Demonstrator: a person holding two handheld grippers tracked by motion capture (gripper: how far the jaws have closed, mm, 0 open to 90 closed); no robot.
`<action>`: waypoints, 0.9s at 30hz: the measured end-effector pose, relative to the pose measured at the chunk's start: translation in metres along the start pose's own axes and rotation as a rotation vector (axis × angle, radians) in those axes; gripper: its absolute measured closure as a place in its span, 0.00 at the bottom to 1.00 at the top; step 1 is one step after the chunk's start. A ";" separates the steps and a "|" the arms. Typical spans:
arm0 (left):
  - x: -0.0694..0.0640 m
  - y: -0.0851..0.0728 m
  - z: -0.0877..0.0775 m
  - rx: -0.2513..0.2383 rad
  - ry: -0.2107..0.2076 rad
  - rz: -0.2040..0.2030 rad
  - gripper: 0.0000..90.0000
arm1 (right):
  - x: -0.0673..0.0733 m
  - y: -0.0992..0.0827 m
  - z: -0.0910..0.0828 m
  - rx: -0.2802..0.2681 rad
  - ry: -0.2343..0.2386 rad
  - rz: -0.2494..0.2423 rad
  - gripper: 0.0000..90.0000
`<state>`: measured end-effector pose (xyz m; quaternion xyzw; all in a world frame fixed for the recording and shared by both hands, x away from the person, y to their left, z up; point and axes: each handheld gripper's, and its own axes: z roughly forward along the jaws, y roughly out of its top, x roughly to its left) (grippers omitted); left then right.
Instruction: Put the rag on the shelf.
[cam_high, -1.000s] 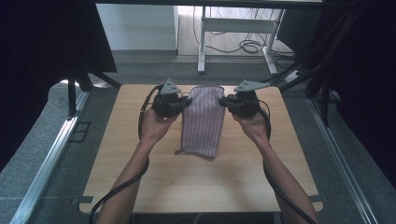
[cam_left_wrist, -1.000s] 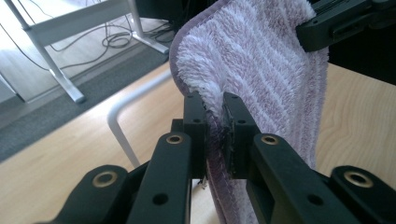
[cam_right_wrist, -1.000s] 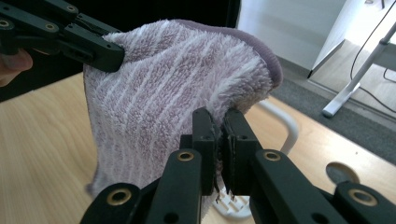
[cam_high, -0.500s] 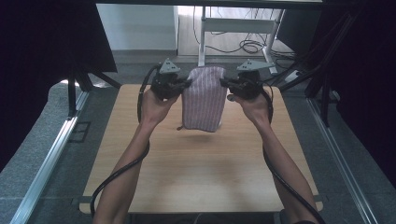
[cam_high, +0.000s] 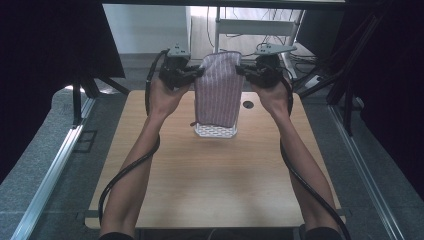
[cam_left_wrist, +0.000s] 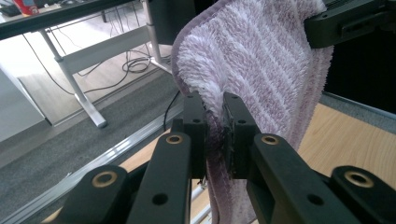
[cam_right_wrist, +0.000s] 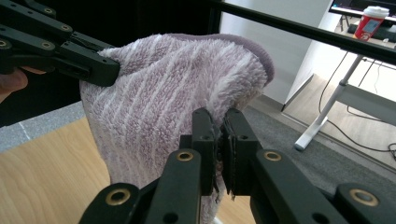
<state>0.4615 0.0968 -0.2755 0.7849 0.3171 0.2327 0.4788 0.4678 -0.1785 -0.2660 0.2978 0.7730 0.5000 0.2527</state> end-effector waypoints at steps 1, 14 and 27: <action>0.001 0.002 0.000 0.000 0.000 -0.003 0.90 | -0.001 0.002 0.000 -0.001 -0.002 -0.001 0.94; 0.021 0.025 0.017 0.011 0.016 -0.059 0.90 | -0.019 0.018 0.012 0.003 -0.027 0.038 0.93; 0.037 0.019 0.043 0.060 0.021 -0.135 0.88 | -0.035 0.012 0.036 0.034 -0.042 0.083 0.92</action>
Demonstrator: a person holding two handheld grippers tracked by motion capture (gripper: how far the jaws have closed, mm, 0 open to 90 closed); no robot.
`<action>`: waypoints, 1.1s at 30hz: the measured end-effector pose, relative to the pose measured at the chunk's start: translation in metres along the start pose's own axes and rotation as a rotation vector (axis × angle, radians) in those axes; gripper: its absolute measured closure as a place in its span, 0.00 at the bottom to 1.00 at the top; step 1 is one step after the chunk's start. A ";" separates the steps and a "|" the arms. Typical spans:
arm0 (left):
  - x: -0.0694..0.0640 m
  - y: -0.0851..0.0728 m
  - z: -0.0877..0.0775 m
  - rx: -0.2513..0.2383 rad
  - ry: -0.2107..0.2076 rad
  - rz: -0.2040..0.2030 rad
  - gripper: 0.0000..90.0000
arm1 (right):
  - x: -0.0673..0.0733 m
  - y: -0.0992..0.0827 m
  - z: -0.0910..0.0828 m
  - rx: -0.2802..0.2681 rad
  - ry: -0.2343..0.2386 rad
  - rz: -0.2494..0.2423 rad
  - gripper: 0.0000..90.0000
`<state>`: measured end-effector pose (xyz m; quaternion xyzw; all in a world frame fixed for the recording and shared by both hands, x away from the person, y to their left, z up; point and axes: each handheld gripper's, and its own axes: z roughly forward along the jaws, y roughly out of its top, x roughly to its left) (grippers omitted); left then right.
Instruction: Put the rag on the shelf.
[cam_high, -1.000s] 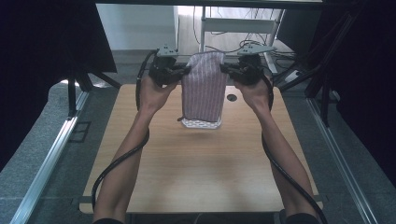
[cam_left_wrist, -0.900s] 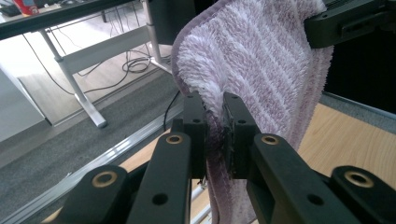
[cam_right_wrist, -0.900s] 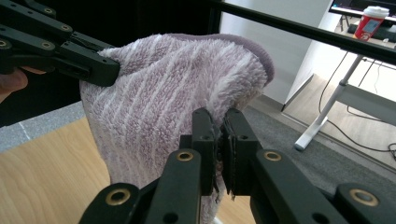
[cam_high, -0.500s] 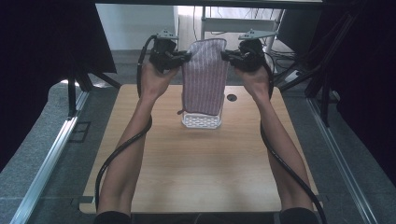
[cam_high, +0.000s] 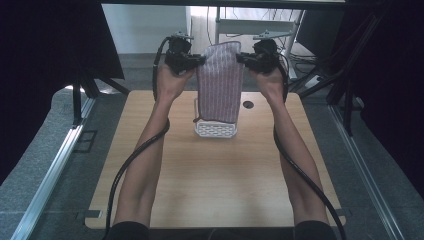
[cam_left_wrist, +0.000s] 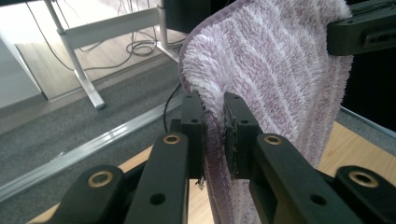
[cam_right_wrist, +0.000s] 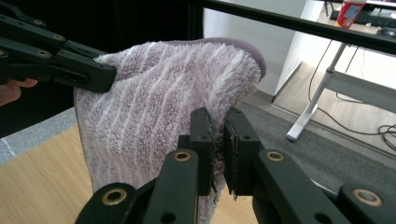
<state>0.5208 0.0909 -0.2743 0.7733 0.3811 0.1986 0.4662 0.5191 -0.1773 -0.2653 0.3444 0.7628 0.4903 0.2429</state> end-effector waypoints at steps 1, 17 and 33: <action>0.001 -0.001 0.001 0.003 0.000 -0.006 0.88 | -0.001 -0.001 0.001 0.003 0.000 0.003 0.92; 0.013 -0.014 0.030 0.056 0.043 -0.033 0.87 | -0.012 -0.018 0.032 0.062 -0.006 0.055 0.93; 0.019 -0.036 0.069 0.161 0.104 -0.021 0.86 | -0.018 -0.048 0.067 0.162 -0.038 0.068 0.94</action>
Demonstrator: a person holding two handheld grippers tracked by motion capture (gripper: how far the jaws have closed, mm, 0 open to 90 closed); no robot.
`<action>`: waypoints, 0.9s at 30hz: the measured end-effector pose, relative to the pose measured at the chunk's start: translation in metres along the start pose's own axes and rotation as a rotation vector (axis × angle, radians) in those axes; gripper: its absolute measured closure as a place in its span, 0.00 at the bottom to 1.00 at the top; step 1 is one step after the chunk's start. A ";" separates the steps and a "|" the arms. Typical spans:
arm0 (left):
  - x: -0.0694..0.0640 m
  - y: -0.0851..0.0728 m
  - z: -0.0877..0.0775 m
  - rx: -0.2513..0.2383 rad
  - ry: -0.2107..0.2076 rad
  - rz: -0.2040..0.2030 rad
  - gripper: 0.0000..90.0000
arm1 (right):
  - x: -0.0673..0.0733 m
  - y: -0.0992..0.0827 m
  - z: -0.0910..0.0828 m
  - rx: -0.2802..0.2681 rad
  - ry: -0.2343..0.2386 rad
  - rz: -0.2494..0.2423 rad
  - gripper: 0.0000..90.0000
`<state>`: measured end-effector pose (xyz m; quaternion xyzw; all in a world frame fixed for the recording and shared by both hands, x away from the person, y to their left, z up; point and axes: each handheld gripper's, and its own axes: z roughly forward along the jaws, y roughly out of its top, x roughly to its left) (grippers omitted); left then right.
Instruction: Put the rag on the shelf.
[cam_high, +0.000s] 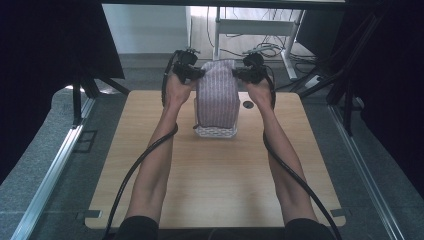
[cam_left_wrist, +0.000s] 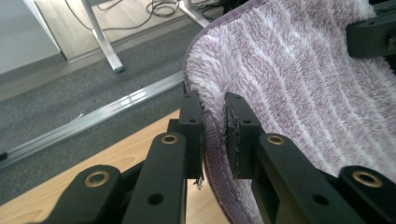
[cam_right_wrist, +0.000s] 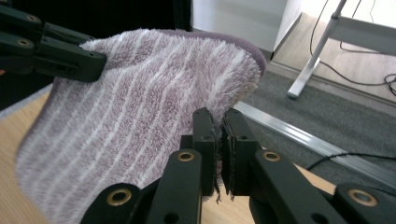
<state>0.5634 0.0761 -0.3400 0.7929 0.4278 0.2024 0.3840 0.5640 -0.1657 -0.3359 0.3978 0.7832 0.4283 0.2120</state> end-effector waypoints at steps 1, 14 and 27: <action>0.000 -0.001 0.002 0.014 0.003 0.000 0.84 | 0.000 -0.002 0.002 0.008 0.001 0.002 0.93; 0.009 -0.013 0.003 0.035 -0.008 -0.048 0.39 | -0.001 -0.012 0.008 0.068 0.037 0.021 0.65; -0.002 -0.019 -0.011 0.021 -0.081 -0.014 0.22 | 0.008 -0.022 0.000 0.057 0.109 0.005 0.35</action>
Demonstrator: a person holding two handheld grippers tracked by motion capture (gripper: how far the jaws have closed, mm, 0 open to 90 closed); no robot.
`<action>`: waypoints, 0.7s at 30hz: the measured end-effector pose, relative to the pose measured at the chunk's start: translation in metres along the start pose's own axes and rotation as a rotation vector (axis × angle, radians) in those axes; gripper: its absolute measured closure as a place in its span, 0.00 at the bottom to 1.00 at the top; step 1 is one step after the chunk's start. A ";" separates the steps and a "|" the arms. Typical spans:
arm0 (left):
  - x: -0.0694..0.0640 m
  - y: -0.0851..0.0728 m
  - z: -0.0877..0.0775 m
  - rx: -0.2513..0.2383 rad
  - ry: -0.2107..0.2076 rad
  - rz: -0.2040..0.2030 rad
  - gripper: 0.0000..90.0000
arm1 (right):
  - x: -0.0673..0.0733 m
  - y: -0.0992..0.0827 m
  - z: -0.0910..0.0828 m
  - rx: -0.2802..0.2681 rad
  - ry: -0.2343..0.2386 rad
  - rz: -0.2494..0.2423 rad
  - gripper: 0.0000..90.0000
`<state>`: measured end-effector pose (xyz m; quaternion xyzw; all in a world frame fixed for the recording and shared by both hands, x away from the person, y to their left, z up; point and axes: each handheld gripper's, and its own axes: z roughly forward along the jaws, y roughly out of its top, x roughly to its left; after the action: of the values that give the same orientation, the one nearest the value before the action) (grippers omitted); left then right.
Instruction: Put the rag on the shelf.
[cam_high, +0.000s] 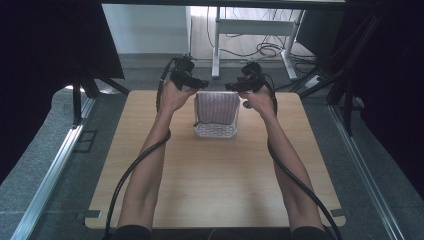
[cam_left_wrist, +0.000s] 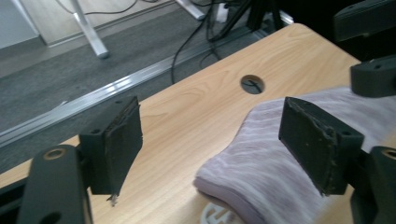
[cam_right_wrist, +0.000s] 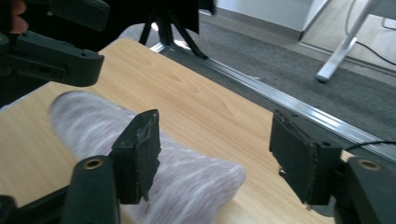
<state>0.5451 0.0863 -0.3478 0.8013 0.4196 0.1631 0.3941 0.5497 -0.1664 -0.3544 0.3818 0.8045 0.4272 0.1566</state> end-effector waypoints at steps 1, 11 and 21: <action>-0.001 -0.001 -0.001 -0.001 -0.005 0.003 0.22 | 0.001 -0.001 -0.001 -0.001 0.006 0.001 0.34; -0.011 -0.010 -0.012 0.002 -0.057 0.044 0.16 | 0.010 -0.010 -0.011 -0.007 0.050 -0.005 0.23; -0.020 -0.024 -0.023 -0.008 -0.087 0.074 0.14 | 0.022 -0.023 -0.020 0.009 0.081 -0.031 0.17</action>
<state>0.5067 0.0902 -0.3506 0.8209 0.3717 0.1444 0.4088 0.5123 -0.1691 -0.3590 0.3526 0.8179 0.4361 0.1286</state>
